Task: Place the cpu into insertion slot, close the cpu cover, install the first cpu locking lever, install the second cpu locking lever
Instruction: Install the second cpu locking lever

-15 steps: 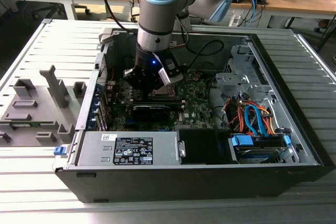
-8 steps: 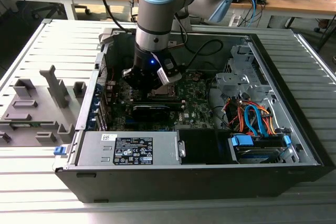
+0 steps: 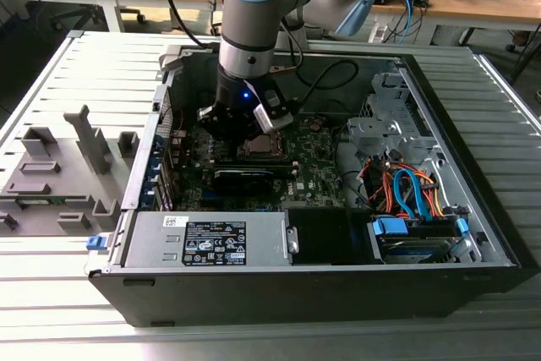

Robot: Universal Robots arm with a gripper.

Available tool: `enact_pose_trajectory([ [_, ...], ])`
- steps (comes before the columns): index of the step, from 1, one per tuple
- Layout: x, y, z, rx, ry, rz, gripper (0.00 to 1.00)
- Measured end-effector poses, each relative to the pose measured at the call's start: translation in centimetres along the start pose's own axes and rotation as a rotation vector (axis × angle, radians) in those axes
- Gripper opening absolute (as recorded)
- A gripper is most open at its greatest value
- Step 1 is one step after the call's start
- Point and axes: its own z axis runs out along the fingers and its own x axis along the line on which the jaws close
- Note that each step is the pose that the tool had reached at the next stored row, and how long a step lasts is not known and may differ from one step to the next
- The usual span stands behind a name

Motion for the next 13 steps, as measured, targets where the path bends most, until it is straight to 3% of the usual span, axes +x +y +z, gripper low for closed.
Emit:
enact_pose_trajectory([
  [7,-0.02,-0.11,0.34,-0.0315,0.0021,-0.004,0.11],
  [10,-0.01,-0.13,0.31,-0.0342,0.0026,-0.004,0.11],
  [13,0.15,-0.17,-1.01,-0.0344,0.0020,-0.004,0.11],
])
